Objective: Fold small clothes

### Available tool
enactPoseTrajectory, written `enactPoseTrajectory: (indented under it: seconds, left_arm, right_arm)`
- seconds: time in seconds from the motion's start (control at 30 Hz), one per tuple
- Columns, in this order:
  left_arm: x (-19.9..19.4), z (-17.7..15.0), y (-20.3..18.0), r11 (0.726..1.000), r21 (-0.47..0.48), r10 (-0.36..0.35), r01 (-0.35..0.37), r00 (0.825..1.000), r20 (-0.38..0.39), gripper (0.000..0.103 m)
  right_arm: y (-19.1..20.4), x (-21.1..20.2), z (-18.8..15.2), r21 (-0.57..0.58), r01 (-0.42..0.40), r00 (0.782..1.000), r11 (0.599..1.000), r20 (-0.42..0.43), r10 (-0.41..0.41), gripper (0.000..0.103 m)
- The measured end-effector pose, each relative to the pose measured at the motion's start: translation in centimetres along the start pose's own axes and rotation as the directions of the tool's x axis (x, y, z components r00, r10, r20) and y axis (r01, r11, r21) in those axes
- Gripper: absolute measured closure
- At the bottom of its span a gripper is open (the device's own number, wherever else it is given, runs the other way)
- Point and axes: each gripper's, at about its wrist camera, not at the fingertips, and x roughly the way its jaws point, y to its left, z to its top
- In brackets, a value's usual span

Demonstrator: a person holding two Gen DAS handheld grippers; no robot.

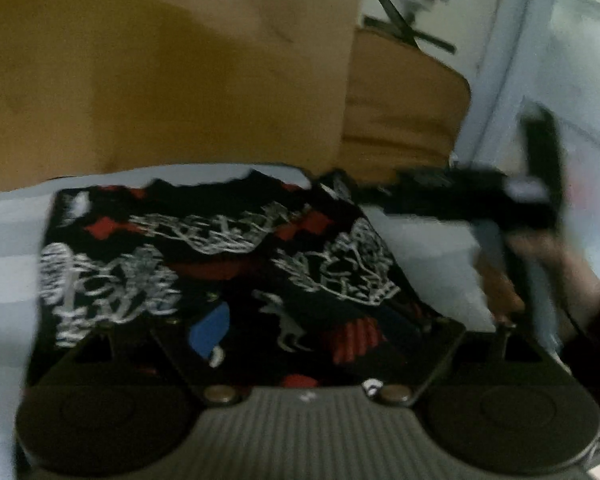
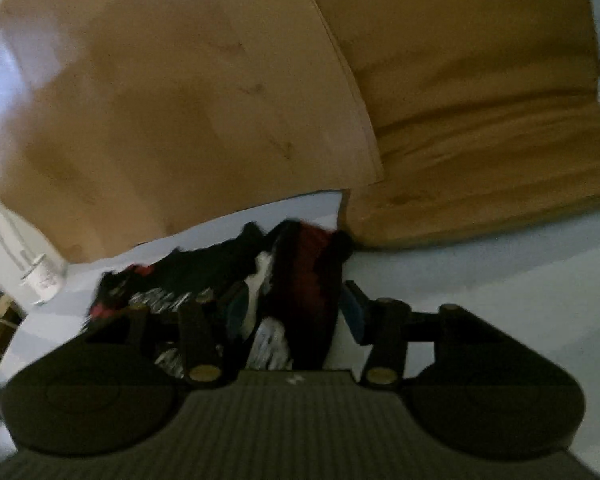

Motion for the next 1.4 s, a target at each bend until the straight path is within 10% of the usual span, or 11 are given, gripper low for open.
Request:
enactPoseTrajectory:
  seconds: [0.07,0.1,0.2,0.3,0.43,0.83,0.9,1.0,1.03,1.33,1.4]
  left_arm:
    - [1.5,0.1,-0.3,1.0,-0.008,-0.025,0.025,0.999,-0.022,0.019]
    - [2.2,0.1,-0.4,0.999,-0.014,-0.035,0.035,0.999,-0.032,0.019]
    - [4.3,-0.1,-0.3,0.999,-0.023,-0.035,0.034,0.997,-0.071,0.019]
    - [5.4,-1.0,-1.1,0.998,0.056,0.013,-0.01,0.999,-0.048,0.014]
    - [5.8,-2.0,-3.3,0.982,0.174,0.08,-0.073,0.996,-0.032,0.01]
    - [4.7,2.7,1.8,0.988,-0.145,-0.054,0.052,0.998,-0.009,0.004]
    - [6.6,3.4,3.0,0.981,-0.191,-0.05,0.041,0.998,-0.045,0.011]
    - [7.8,3.6,2.7,0.985,-0.174,-0.034,0.02,0.996,-0.077,0.083]
    - [7.5,3.6,2.5,0.984,-0.173,-0.064,0.047,0.994,-0.089,0.09]
    - [4.0,1.4,1.8,0.983,-0.148,0.105,-0.109,0.994,-0.034,0.09]
    - [3.6,1.5,1.7,0.983,-0.15,0.098,-0.102,0.995,-0.035,0.09]
  right_arm:
    - [0.1,1.4,0.2,-0.011,-0.015,0.999,1.0,-0.033,0.014,0.05]
    - [0.2,2.1,0.3,-0.023,-0.009,0.999,1.0,-0.052,0.008,0.074]
    - [0.3,0.7,1.1,-0.118,-0.006,1.0,0.993,0.012,0.008,0.093]
    - [-1.4,1.8,1.8,-0.181,0.108,0.994,0.978,0.027,-0.105,0.092]
    - [-3.4,1.3,1.7,-0.131,-0.007,1.0,0.991,0.014,0.008,0.089]
    - [-4.4,0.2,2.4,0.001,-0.048,0.997,0.999,0.064,0.048,0.067]
    - [-4.9,0.5,2.5,0.043,-0.084,0.995,0.996,0.057,0.081,0.081]
    - [-4.1,0.1,2.8,0.037,-0.193,0.979,0.981,0.076,0.189,0.092]
    - [-3.6,-0.2,2.9,0.026,-0.253,0.963,0.967,0.097,0.25,0.092]
    - [-0.3,5.0,1.8,-0.127,-0.102,0.995,0.987,-0.018,0.101,0.086]
    - [-0.7,2.9,2.2,-0.088,-0.129,0.99,0.988,0.053,0.134,0.068]
